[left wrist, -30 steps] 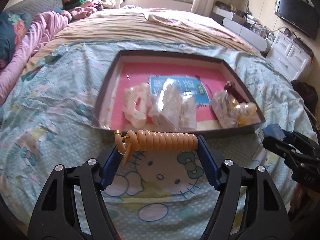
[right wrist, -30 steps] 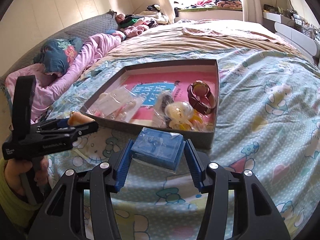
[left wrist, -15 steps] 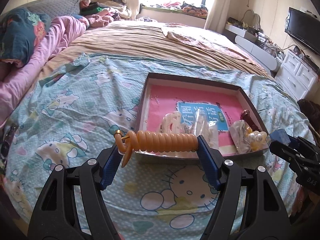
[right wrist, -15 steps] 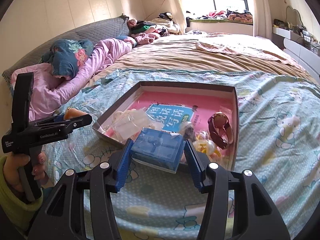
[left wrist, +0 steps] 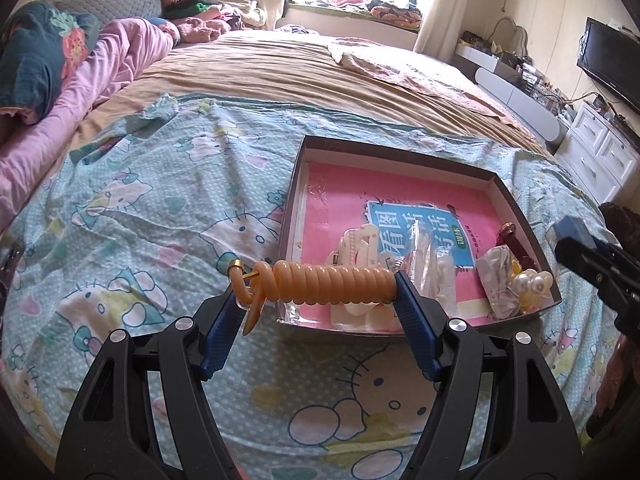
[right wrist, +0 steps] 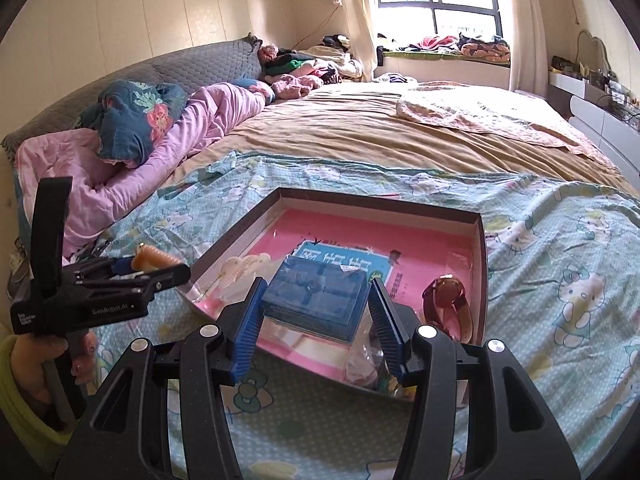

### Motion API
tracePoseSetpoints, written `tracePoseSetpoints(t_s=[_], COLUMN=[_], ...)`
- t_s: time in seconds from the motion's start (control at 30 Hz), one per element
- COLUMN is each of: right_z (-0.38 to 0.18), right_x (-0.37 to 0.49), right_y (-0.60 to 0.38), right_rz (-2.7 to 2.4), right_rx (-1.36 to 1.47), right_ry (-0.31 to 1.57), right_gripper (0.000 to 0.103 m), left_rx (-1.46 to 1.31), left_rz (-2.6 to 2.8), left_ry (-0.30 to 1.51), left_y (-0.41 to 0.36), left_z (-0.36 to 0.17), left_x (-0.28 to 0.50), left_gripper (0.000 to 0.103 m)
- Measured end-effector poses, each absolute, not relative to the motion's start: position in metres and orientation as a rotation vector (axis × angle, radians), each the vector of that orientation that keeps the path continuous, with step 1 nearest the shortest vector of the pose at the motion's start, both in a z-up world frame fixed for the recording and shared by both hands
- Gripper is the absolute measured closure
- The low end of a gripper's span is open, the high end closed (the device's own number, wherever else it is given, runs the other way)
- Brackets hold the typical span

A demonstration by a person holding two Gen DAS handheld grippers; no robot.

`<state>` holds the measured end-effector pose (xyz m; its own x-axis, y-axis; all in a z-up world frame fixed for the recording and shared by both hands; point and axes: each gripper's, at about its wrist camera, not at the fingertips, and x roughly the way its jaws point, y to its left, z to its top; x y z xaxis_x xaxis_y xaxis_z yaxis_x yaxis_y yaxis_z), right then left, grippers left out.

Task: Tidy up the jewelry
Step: 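Carry the orange hair tie with left gripper over the tray while right carries the blue box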

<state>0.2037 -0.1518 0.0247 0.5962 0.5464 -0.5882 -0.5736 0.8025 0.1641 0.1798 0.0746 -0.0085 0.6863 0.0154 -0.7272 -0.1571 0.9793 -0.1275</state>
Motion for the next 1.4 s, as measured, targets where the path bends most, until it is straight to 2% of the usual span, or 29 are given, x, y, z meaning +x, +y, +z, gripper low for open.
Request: tracePoseSetpoints(t_s=[0.33,0.83,1.4], right_z=[0.024,-0.001,-0.023], right_x=[0.222,0.244,0.248], right_y=[-0.165,-0.197,-0.182], right_rz=[0.582,0.456,0.48], right_rx=[-0.048,-0.012,-0.011], right_ry=[0.65,0.719,0.793], right_gripper=[0.053,0.053,0.052], left_rx=[-0.159,-0.126,-0.121], left_rz=[0.061,0.032,0.027], left_ry=[0.839,0.891,0.905], left_y=[0.064,0.05,0.049], left_z=[-0.017,-0.035,-0.042], left_x=[0.194,0.207,0.21], left_gripper=[0.039,0.039,0.039])
